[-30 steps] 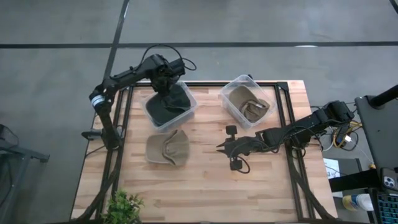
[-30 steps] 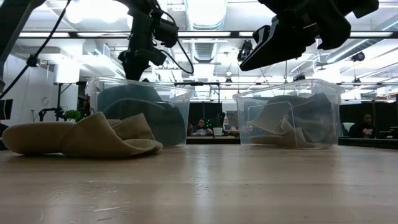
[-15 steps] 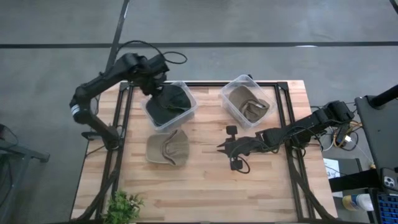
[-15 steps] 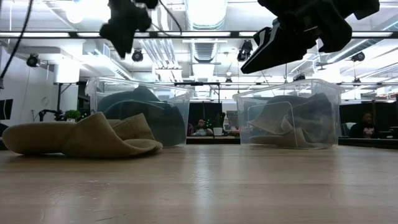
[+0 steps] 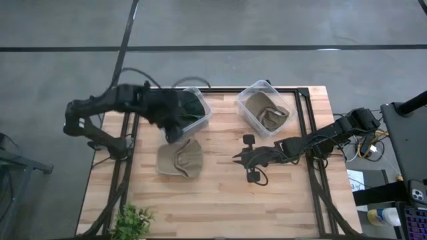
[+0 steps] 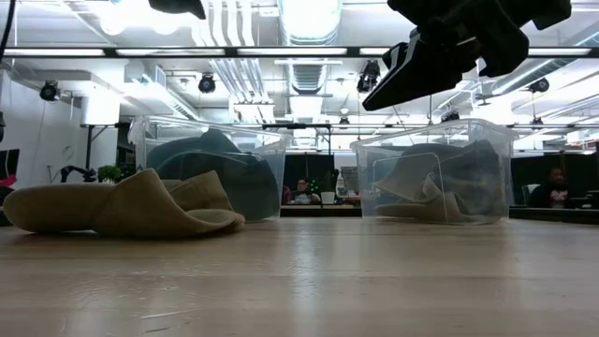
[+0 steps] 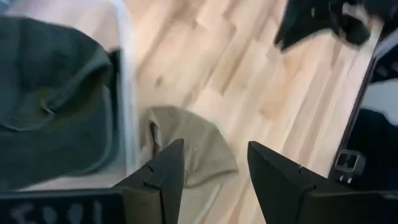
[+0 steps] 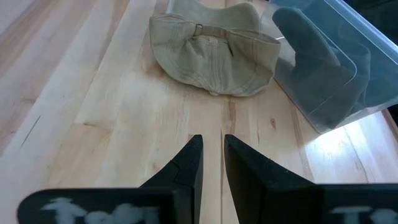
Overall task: Pick & Place hat
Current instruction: Put the brown cap into the right transparent bin
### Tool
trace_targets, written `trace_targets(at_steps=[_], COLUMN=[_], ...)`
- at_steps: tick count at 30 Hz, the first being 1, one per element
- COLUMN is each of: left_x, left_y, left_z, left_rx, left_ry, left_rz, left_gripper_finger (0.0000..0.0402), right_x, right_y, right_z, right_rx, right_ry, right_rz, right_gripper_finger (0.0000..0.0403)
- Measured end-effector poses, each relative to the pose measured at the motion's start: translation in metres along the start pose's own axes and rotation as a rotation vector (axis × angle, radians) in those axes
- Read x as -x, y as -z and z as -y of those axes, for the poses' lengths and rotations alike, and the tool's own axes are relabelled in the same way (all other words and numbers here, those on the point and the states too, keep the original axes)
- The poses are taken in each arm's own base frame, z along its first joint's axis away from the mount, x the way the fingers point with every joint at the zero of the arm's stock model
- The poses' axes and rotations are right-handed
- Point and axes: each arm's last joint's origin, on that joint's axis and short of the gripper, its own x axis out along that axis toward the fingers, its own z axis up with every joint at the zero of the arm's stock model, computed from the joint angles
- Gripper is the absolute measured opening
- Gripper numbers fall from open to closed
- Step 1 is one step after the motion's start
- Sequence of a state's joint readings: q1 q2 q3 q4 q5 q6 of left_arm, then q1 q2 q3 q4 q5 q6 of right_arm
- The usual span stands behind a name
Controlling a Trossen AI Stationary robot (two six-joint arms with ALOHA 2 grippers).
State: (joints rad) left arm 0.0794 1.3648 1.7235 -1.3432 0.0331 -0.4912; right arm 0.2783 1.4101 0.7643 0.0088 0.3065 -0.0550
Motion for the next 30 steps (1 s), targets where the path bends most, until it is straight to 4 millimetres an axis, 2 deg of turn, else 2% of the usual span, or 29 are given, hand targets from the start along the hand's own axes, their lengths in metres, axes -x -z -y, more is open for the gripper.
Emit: trace_targets(at_steps=[6, 11, 17, 23, 30], left_x=[-0.038, -0.072, -0.109, -0.131, -0.140], left_y=[0.038, 0.066, 0.103, 0.124, 0.139], left_z=[0.031, 0.051, 0.058, 0.063, 0.067], left_rx=[-0.049, -0.020, -0.007, 0.013, 0.024], left_ry=[-0.080, -0.046, -0.049, -0.003, 0.026], left_rz=[-0.103, -0.123, -0.178, -0.170, -0.179], left_gripper_finger=[0.0167, 0.0167, 0.0167, 0.0167, 0.0167], right_x=[0.000, 0.000, 0.000, 0.000, 0.000], right_y=[0.000, 0.000, 0.000, 0.000, 0.000], right_z=[0.000, 0.000, 0.000, 0.000, 0.000], right_rx=[0.012, 0.012, 0.017, 0.016, 0.016], right_ry=[0.000, 0.000, 0.000, 0.000, 0.000], right_rz=[-0.003, -0.003, -0.002, -0.001, 0.002], right_gripper_finger=[0.0061, 0.0061, 0.0061, 0.0061, 0.0061])
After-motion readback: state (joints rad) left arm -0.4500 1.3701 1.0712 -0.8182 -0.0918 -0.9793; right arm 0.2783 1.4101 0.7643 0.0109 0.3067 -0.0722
